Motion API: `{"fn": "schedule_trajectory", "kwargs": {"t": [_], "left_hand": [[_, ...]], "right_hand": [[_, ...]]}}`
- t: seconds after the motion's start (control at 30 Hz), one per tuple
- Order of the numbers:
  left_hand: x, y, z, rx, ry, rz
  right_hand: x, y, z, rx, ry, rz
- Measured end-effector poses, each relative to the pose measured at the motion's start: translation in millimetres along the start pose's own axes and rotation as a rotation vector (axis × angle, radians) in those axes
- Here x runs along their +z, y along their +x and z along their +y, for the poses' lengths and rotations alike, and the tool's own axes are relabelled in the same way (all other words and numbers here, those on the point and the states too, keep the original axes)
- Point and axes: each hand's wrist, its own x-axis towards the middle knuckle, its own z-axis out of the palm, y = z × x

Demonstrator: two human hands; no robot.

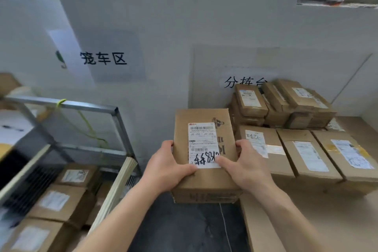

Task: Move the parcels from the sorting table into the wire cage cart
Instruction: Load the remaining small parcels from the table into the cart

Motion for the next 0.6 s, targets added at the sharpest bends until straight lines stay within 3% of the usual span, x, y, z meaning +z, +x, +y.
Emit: {"fn": "schedule_trajectory", "kwargs": {"t": [0.6], "left_hand": [[-199,-171,-232,-0.359,-0.206,0.417]], "right_hand": [[246,-120,-197,-0.35,-0.167,-0.44]]}}
